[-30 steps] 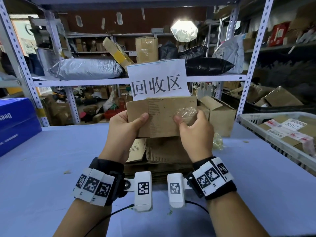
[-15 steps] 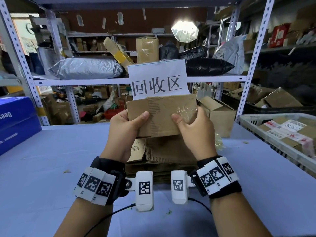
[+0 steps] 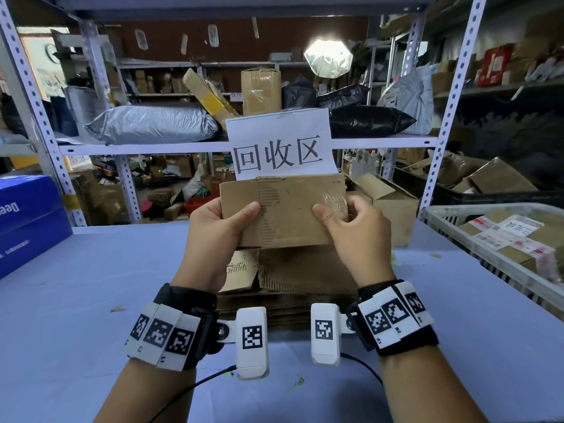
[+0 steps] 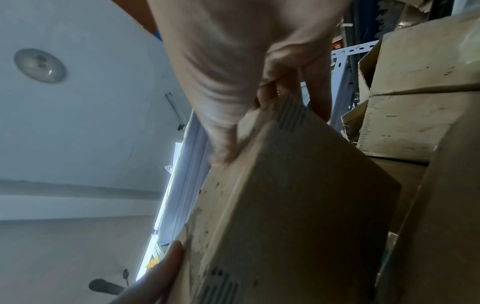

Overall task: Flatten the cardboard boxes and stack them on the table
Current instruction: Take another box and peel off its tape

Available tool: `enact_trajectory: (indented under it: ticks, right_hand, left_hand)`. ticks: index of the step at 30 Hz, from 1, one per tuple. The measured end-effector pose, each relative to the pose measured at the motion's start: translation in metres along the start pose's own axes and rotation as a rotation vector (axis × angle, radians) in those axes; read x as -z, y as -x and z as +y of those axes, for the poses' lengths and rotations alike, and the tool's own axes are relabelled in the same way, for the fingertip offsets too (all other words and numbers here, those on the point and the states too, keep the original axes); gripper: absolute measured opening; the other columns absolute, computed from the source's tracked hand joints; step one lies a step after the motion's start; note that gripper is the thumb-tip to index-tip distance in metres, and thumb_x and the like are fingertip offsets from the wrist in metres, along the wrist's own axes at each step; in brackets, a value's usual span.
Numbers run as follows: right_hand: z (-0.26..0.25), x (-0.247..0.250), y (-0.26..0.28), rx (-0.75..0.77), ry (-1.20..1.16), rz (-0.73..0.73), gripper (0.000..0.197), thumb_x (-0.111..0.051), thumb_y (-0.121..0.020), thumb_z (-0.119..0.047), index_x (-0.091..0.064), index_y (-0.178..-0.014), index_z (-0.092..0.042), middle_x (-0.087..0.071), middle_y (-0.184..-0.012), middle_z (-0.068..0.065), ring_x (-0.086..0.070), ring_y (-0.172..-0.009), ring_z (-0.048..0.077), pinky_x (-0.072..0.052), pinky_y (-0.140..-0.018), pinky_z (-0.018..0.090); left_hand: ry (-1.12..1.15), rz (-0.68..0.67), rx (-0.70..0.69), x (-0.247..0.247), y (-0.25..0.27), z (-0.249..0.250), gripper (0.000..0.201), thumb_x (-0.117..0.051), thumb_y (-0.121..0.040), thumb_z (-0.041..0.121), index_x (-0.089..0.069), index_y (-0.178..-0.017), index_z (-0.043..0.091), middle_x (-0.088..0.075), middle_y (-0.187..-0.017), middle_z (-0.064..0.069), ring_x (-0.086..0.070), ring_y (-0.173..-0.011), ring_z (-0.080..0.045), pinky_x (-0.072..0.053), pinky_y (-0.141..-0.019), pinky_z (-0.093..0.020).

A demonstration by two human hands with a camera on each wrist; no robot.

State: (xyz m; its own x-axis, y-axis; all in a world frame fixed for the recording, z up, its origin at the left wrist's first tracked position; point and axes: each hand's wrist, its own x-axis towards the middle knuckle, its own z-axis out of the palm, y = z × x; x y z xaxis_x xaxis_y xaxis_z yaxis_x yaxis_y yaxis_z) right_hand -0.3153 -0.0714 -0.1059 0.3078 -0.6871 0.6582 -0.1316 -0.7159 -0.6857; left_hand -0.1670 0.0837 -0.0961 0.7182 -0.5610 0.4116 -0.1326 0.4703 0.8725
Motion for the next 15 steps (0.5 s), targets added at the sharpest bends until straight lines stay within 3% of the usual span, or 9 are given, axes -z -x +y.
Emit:
enact_trajectory:
  ticks: [3, 5, 7, 9, 10, 11, 12, 13, 15]
  right_hand:
    - [0.0028, 0.0009, -0.0015, 0.024, -0.060, 0.045, 0.039, -0.062, -0.096, -0.043, -0.064, -0.076, -0.009, -0.062, -0.061, 0.000, -0.051, -0.057, 0.019, -0.038, -0.053, 0.032]
    - [0.0043, 0.0025, -0.0023, 0.007, -0.084, 0.037, 0.047, -0.054, -0.102, -0.034, -0.054, -0.067, -0.002, -0.041, -0.052, -0.001, -0.034, -0.051, 0.014, -0.027, -0.053, 0.032]
    - [0.0045, 0.0032, -0.0026, -0.053, -0.117, 0.027, 0.048, -0.048, -0.105, -0.029, -0.043, -0.061, -0.008, -0.032, -0.050, -0.007, -0.030, -0.050, 0.010, -0.024, -0.054, 0.031]
    - [0.0037, 0.0042, -0.0016, -0.125, -0.236, 0.049, 0.048, -0.046, -0.105, -0.036, -0.055, -0.067, -0.008, -0.053, -0.055, -0.003, -0.050, -0.055, 0.014, -0.038, -0.057, 0.037]
    - [0.0016, 0.0045, -0.0007, -0.133, -0.257, 0.043, 0.050, -0.049, -0.102, -0.045, -0.065, -0.081, -0.003, -0.066, -0.072, 0.003, -0.061, -0.069, 0.015, -0.047, -0.065, 0.039]
    - [0.0003, 0.0035, 0.0000, -0.106, -0.236, 0.028, 0.053, -0.054, -0.097, -0.054, -0.069, -0.094, -0.004, -0.071, -0.085, 0.006, -0.064, -0.080, 0.012, -0.052, -0.070, 0.034]
    - [0.0008, 0.0017, 0.0004, -0.065, -0.178, 0.014, 0.049, -0.060, -0.091, -0.059, -0.071, -0.101, -0.011, -0.074, -0.088, -0.001, -0.065, -0.083, 0.004, -0.051, -0.067, 0.022]
    - [0.0017, -0.0001, 0.0002, -0.035, -0.123, 0.021, 0.041, -0.065, -0.088, -0.056, -0.072, -0.099, -0.018, -0.072, -0.085, -0.009, -0.064, -0.079, -0.001, -0.047, -0.063, 0.016]
    - [0.0045, -0.0009, -0.0007, -0.014, -0.090, 0.056, 0.034, -0.063, -0.095, -0.044, -0.068, -0.081, -0.013, -0.062, -0.065, -0.009, -0.055, -0.060, 0.008, -0.041, -0.055, 0.024]
  left_hand:
    - [-0.019, 0.002, -0.007, 0.0015, -0.0002, 0.0001, 0.017, -0.074, -0.091, 0.013, -0.076, -0.108, 0.012, -0.079, -0.104, -0.007, -0.076, -0.095, -0.023, -0.062, -0.074, -0.030]
    - [-0.029, 0.013, -0.017, 0.0035, -0.0011, 0.0013, 0.017, -0.073, -0.092, 0.012, -0.075, -0.109, 0.011, -0.079, -0.103, -0.007, -0.076, -0.095, -0.022, -0.062, -0.075, -0.031]
    - [-0.036, 0.025, -0.023, 0.0048, -0.0024, 0.0021, 0.016, -0.073, -0.092, 0.012, -0.075, -0.108, 0.010, -0.079, -0.102, -0.007, -0.076, -0.094, -0.023, -0.062, -0.074, -0.031]
    - [-0.037, 0.027, -0.026, 0.0047, -0.0026, 0.0025, 0.015, -0.073, -0.092, 0.011, -0.075, -0.107, 0.011, -0.080, -0.101, -0.006, -0.077, -0.092, -0.022, -0.062, -0.073, -0.030]
    - [-0.034, 0.024, -0.028, 0.0041, -0.0020, 0.0023, 0.015, -0.073, -0.092, 0.011, -0.075, -0.107, 0.011, -0.080, -0.101, -0.006, -0.077, -0.092, -0.021, -0.062, -0.072, -0.030]
    - [-0.033, 0.019, -0.030, 0.0035, -0.0013, 0.0021, 0.015, -0.073, -0.092, 0.011, -0.076, -0.106, 0.012, -0.080, -0.101, -0.006, -0.077, -0.092, -0.021, -0.062, -0.073, -0.030]
    - [-0.034, 0.015, -0.032, 0.0029, -0.0007, 0.0017, 0.014, -0.073, -0.092, 0.012, -0.076, -0.106, 0.012, -0.079, -0.101, -0.006, -0.077, -0.092, -0.021, -0.062, -0.073, -0.030]
    - [-0.037, 0.013, -0.035, 0.0026, -0.0002, 0.0014, 0.014, -0.073, -0.092, 0.012, -0.076, -0.106, 0.012, -0.079, -0.101, -0.006, -0.077, -0.092, -0.021, -0.062, -0.073, -0.030]
    - [-0.044, 0.019, -0.039, 0.0030, -0.0002, 0.0014, 0.015, -0.073, -0.092, 0.011, -0.075, -0.106, 0.011, -0.080, -0.100, -0.006, -0.077, -0.091, -0.020, -0.062, -0.072, -0.029]
